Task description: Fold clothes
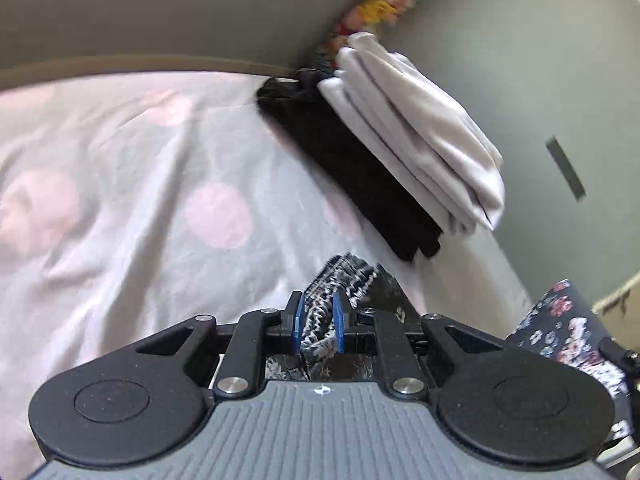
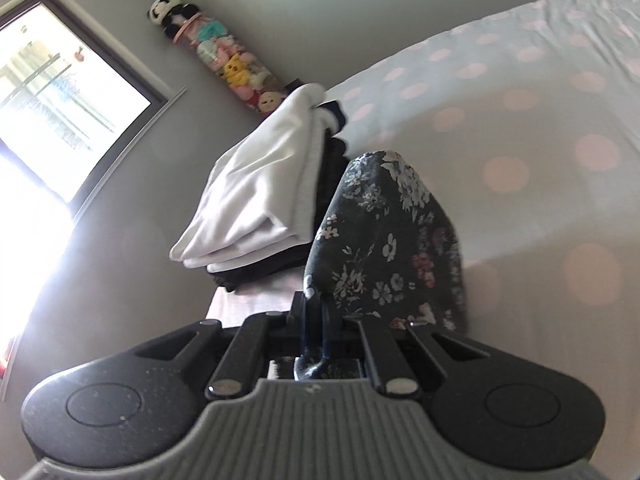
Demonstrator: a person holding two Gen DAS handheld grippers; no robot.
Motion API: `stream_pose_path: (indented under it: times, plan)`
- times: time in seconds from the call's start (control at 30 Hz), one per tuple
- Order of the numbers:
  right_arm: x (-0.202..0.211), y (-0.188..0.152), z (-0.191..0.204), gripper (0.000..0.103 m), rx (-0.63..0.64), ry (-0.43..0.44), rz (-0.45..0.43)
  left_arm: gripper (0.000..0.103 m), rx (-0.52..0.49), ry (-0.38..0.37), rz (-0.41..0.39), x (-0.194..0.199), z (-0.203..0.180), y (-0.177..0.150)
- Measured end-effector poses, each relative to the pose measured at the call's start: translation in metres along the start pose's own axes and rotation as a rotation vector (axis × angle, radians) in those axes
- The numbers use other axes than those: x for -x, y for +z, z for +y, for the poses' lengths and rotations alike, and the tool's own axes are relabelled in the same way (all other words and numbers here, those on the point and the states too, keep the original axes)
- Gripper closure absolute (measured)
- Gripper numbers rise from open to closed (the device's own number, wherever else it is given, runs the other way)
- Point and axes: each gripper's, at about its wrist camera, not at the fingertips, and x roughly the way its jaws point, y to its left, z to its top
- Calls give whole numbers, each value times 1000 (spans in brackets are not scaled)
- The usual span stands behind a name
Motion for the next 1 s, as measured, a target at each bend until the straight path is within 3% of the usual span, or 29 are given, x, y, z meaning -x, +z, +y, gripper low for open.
stream_pose_path:
  times: [0.27,0.47,0.63,0.73,0.87,1.0]
  plan:
    - [-93,-57,73,94,103,50,147,86,64,-11,-19,-1,14,4]
    - [-150,-100,67,95,99,-22,231,86,39,-12,5,-8,14,3]
    - [-180,-109,60,91,73,-18,276,86,16,-16,9,-10,10,3]
    - [-181,-107,66,84,128,-12,276,86,-8,-29,3,-8,6,1]
    - [-151,-96,71,72,182,18,239,86,-39,-51,-18,1,-5,0]
    - [-109,-84,58,72,240,-12,170,86,-150,-87,-32,13,-25,-5]
